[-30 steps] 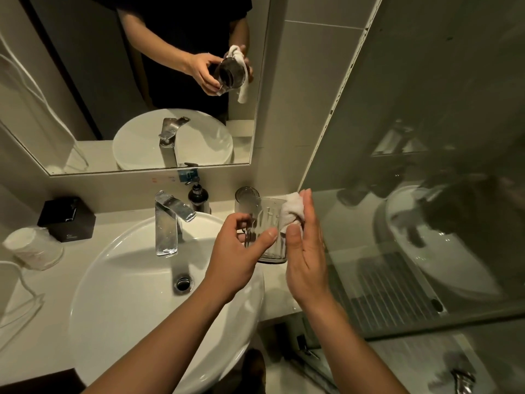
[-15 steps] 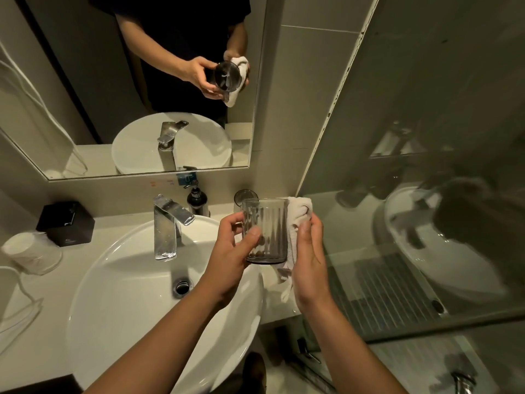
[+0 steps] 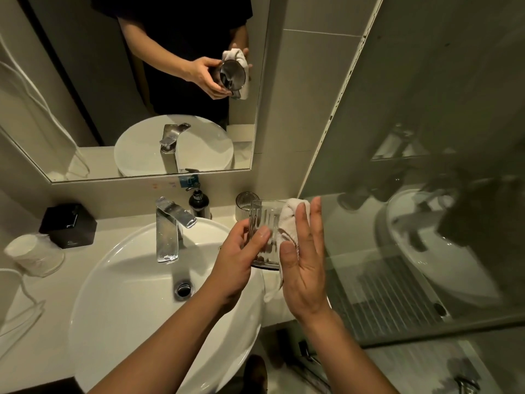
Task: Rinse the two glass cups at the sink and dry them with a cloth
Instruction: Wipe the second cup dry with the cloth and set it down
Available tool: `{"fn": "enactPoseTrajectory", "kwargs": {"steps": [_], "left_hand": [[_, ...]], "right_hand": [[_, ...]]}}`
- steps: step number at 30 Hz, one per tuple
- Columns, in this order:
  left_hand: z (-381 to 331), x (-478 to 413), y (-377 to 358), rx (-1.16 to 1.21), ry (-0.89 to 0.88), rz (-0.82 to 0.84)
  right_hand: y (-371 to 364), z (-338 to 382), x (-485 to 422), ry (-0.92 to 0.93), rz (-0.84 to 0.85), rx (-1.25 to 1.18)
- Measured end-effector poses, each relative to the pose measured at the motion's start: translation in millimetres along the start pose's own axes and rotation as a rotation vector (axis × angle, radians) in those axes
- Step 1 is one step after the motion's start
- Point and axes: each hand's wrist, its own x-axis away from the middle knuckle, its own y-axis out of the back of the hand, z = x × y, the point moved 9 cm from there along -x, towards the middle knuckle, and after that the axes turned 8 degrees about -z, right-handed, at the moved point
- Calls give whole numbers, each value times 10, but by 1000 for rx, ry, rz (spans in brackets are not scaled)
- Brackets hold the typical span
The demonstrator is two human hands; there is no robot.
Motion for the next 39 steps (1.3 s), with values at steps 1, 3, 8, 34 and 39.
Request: {"fn": "enactPoseTrajectory", "kwargs": {"steps": [1,3,8,34,39], "left_hand": [[8,2,7,10,9,-1],[24,8,22,42,31,-1],[1,28,31,80,51,18],[-12,-80,94,89,59,-41],[-38,-114,107,-27,59,-92]], "right_hand": [[-7,-10,-11,-33,9,-39],[-11,-19,-16,-86,0,-86],[-7,-162,32,-237,-77,-185],[-55,-243,42,-336,-13,-181],[-86,-212,62,-222,29,-73]]}}
